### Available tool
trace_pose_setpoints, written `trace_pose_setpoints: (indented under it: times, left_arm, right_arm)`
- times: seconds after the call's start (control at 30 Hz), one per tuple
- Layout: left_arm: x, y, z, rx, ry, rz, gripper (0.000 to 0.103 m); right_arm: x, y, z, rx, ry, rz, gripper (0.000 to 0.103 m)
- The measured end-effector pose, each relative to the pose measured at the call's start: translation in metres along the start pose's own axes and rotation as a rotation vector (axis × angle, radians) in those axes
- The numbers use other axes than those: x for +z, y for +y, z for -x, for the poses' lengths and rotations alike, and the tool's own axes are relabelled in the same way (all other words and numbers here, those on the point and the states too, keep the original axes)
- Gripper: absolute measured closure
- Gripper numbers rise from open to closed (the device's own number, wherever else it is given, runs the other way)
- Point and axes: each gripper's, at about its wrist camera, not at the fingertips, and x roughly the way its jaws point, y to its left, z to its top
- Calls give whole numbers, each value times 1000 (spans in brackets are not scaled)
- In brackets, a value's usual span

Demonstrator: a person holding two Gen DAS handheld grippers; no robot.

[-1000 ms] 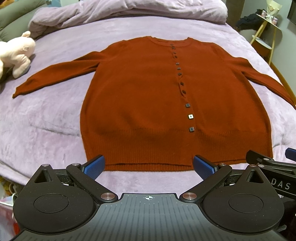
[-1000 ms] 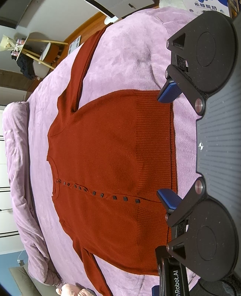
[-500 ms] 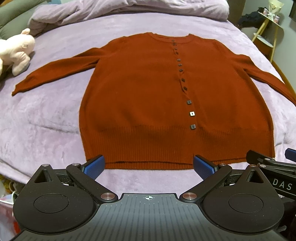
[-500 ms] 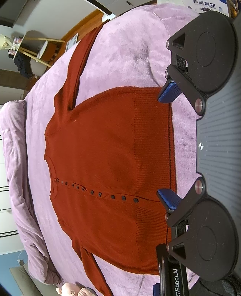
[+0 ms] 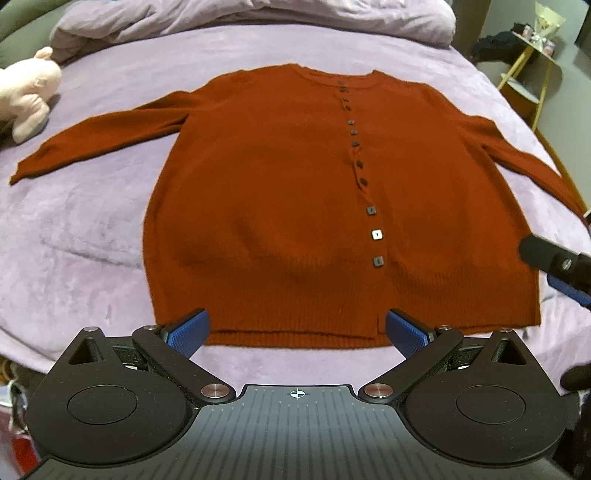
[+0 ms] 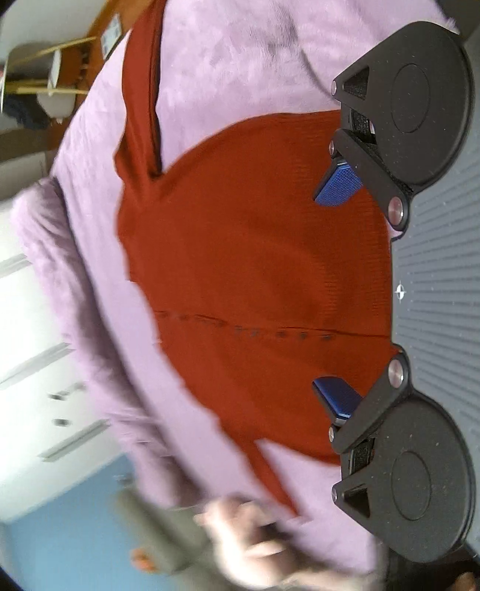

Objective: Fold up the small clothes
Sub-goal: 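Grasp the cardigan sleeve cuff with the right gripper and lift it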

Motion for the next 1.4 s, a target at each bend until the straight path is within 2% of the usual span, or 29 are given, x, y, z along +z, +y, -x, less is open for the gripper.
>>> trace_pose_setpoints:
  times: [0.07,0.2,0.27,0.33,0.4,0.47,0.5,0.53,0.67,0.77,0.83,0.9,0.93,0.97,1.03,1.07,1.1,1.13,1.17,1.2,1.27,1.33,1.4]
  left_arm:
    - [3,2,-3,-8,-13,11,0]
    - [10,6,-9,-23,-31,13,0]
    - [14,8,-12,-31,-49,10,0]
    - [21,7,-17,-14,-32,4,0]
    - [28,4,-23,2,-16,2,0]
    - [34,2,-29,23,-29,3,0]
    - [36,1,-32,23,-32,6,0]
    - [39,0,-35,15,-29,13,0]
    - [49,0,-49,-25,-10,61,0]
    - [55,0,-57,-46,2,84,1]
    - [58,1,-61,-55,9,91,4]
    - [60,2,-65,-66,15,93,9]
    - [62,3,-65,-78,16,92,11]
    - [63,4,-66,-85,14,92,11]
    - [65,6,-65,-87,6,92,11]
    - [67,8,-65,-91,0,91,11]
    - [69,8,-64,-98,-7,92,11]
    - [72,10,-63,-115,-19,95,11]
    - [75,10,-61,-133,-31,99,11]
    - [79,10,-60,-150,-41,104,11]
    - [88,8,-59,-199,-72,105,11]
    - [97,4,-58,-250,-108,94,11]
    - [106,1,-61,-304,-128,88,11]
  right_arm:
    - [5,-16,-2,22,-45,-13,4]
    - [21,-57,-6,-6,-143,-81,4]
    - [35,-87,-9,-49,-203,-152,4]
    - [54,-126,-9,-133,-274,-257,6]
    - [72,-172,-11,-193,-333,-387,17]
    - [87,-220,-17,-230,-364,-532,36]
    - [92,-242,-20,-237,-378,-597,41]
    - [98,-267,-24,-258,-384,-680,53]
    - [104,-335,-40,-264,-428,-937,59]
    - [101,-367,-49,-227,-476,-1042,68]
    - [100,-379,-53,-202,-518,-1093,69]
    - [100,-387,-63,-197,-527,-1116,81]
    - [100,-390,-66,-215,-526,-1119,91]
    - [101,-392,-69,-236,-523,-1119,96]
    - [107,-396,-70,-271,-515,-1081,97]
    - [118,-392,-69,-318,-494,-1030,97]
    - [131,-382,-67,-391,-466,-940,97]
    - [145,-360,-66,-467,-459,-796,97]
    - [157,-337,-62,-494,-480,-658,97]
    - [168,-309,-60,-482,-505,-513,97]
    - [180,-244,-57,-372,-549,-244,97]
    - [177,-177,-56,-195,-568,-2,97]
    - [163,-125,-63,-38,-542,154,96]
